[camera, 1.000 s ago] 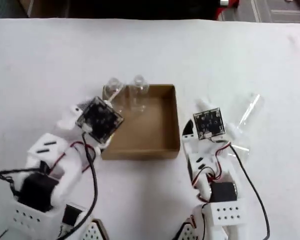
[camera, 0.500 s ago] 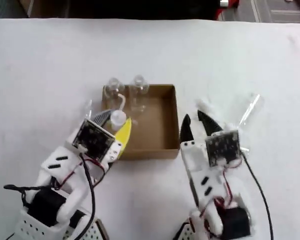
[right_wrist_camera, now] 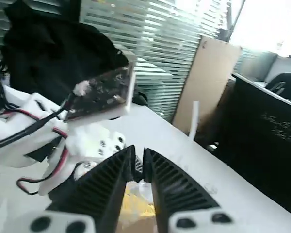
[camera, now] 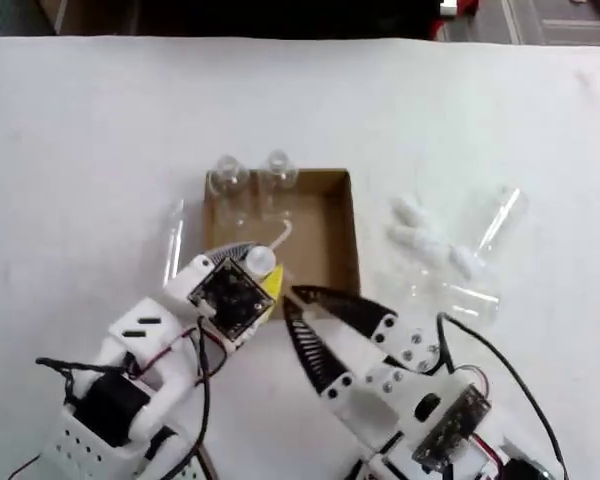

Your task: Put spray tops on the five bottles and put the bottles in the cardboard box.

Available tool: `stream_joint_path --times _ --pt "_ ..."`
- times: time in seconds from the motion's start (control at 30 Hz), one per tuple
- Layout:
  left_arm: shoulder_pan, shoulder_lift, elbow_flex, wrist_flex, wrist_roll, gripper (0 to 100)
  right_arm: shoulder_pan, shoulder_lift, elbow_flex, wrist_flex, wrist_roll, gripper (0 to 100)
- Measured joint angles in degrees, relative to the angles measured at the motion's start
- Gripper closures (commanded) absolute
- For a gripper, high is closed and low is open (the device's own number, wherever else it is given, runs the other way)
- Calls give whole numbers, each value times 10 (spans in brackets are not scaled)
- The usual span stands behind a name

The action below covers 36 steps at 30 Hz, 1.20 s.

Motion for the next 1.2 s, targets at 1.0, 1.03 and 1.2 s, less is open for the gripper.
stream_joint_path --times 1.0,1.03,1.2 --pt "192 -1 25 40 -33 978 322 154 148 86 160 982" --pt "192 -1 25 39 -33 978 336 152 149 95 171 982" --pt "193 -1 48 6 -33 978 381 79 157 143 210 982"
